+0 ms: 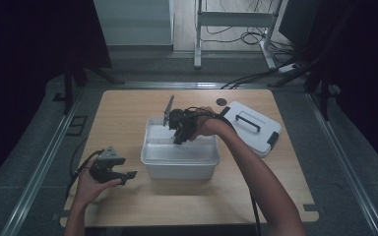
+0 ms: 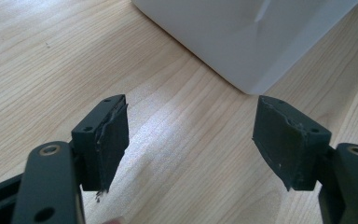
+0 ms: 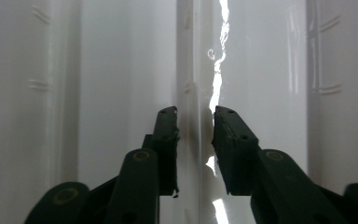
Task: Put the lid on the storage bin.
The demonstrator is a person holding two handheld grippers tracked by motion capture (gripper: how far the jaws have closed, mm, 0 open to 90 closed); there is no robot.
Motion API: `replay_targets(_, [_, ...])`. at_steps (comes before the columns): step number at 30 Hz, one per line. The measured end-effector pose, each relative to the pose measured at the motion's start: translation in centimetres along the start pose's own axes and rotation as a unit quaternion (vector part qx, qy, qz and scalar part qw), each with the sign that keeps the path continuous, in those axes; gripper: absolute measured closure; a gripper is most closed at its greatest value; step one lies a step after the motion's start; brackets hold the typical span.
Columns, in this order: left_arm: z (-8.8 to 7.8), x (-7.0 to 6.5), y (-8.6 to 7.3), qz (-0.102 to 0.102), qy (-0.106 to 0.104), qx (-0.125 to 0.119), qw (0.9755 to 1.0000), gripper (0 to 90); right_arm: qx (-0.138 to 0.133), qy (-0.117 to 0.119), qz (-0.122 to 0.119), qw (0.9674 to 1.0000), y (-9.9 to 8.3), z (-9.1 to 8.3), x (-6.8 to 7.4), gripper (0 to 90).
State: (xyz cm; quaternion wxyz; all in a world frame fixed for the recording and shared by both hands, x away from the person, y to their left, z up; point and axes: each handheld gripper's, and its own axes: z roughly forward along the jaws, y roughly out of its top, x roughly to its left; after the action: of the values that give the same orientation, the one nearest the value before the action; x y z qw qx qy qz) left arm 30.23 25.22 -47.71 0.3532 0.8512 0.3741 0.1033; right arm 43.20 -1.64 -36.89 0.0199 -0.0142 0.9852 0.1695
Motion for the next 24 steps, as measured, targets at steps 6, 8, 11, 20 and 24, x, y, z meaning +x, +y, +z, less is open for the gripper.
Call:
replay_targets(6, [0.0,0.0,0.0,0.0,0.0,0.0,1.0,26.9,-0.038,-0.008,0.012,0.9992,-0.6,-1.9,0.4,59.0])
replay_targets(8, [-0.1,0.0,0.0,-0.001,0.0,0.0,1.0,26.9,-0.048,-0.018,0.018,0.9985,-1.0,-2.7,0.4,55.9])
replay_targets(11, [0.0,0.0,0.0,-0.001,0.0,0.0,1.0,27.0,-0.065,-0.042,0.036,0.9964,-2.1,-4.1,0.5,51.4])
replay_targets(20, [0.0,0.0,0.0,-0.001,0.002,0.002,1.0,27.0,-0.088,-0.08,0.076,0.99,-6.3,-7.6,0.7,49.7])
replay_targets(24, [0.0,-0.1,0.0,0.0,0.002,0.003,1.0,27.0,-0.092,-0.098,0.101,0.9858,-8.7,-8.7,0.8,49.9])
